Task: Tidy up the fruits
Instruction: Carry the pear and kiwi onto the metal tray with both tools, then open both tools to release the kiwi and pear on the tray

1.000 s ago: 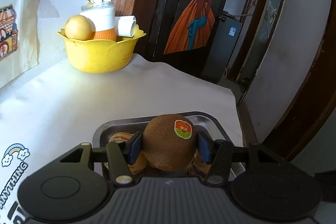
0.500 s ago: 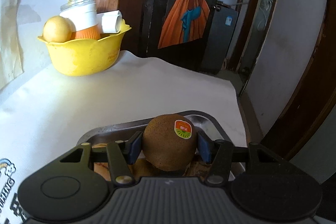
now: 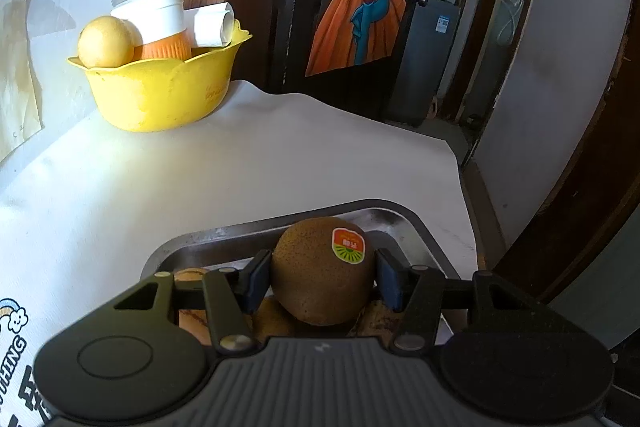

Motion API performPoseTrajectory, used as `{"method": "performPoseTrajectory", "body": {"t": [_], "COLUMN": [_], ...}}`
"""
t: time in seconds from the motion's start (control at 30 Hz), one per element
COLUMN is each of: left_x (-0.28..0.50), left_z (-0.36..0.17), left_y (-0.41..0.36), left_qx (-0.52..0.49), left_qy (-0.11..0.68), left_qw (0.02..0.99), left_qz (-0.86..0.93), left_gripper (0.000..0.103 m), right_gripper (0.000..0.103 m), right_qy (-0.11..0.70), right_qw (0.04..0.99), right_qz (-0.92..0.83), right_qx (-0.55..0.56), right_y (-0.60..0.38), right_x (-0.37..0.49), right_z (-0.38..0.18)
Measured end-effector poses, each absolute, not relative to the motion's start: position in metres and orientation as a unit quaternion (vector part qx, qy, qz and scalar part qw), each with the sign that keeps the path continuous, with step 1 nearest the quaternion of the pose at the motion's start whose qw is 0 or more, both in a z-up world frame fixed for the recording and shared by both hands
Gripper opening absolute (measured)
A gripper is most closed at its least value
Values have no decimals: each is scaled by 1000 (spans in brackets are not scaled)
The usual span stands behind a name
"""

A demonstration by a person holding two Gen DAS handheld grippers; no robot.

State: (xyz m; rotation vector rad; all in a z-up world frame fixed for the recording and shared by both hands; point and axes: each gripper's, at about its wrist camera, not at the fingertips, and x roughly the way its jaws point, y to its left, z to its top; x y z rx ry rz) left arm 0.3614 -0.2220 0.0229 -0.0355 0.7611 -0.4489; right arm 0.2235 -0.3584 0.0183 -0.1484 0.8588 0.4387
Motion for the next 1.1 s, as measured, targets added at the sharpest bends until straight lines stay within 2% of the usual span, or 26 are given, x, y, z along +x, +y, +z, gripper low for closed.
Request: {"method": "performPoseTrajectory", "body": {"t": [0.6, 1.1], "left_x": [361, 346], "left_z": [23, 30], "left_y": [-221, -216], "left_qx": [-22, -15], "left_qy": [369, 342], "left_qw": [905, 919], "left_qz": [-210, -198], "left_gripper": [63, 86], "right_gripper": [73, 76], "right_qy": [407, 399], "right_qw": [889, 897], "right_qz": [204, 185], "right_qx": [-50, -30], "right_y": [-361, -363], "right_x": [226, 224], "right_z": [17, 11]}}
